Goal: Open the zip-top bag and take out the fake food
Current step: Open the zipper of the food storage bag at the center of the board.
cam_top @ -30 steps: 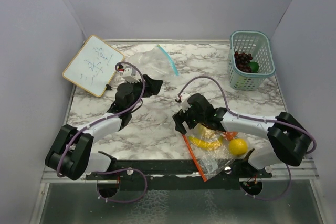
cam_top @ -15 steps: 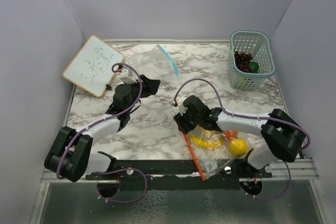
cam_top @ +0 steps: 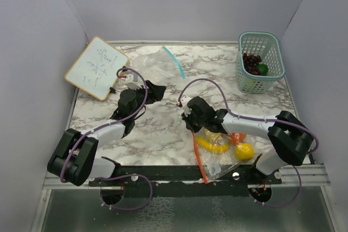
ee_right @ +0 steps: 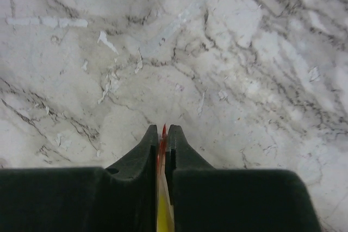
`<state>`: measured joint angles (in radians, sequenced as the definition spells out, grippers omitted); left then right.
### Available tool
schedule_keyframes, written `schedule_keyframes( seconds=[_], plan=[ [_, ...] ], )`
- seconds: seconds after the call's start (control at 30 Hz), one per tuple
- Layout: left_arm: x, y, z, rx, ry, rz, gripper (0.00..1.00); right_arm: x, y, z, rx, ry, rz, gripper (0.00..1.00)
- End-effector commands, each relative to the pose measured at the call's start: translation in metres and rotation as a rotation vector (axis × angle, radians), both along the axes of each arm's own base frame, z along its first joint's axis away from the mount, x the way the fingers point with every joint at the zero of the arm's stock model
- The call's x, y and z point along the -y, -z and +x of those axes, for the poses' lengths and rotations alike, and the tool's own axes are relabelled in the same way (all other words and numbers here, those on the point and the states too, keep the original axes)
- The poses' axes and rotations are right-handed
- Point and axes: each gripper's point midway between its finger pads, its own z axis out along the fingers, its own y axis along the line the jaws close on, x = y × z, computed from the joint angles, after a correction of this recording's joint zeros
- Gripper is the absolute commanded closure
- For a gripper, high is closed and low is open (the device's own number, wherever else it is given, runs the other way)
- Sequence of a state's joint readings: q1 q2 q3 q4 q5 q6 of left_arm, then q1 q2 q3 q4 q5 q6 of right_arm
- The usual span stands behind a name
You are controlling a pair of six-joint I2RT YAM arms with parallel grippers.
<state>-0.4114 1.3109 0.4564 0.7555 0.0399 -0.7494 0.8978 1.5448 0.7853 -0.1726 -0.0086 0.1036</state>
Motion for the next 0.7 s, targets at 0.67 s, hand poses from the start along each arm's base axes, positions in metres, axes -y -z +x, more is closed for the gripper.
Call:
schedule_keyframes(
  seconds=[0.67],
  plan=[
    [0.074, 0.034, -0.095, -0.028, 0.315, -0.098, 0.21, -0.024, -0.175, 0.114, 0.526, 0.098, 0.346, 0.98]
  ],
)
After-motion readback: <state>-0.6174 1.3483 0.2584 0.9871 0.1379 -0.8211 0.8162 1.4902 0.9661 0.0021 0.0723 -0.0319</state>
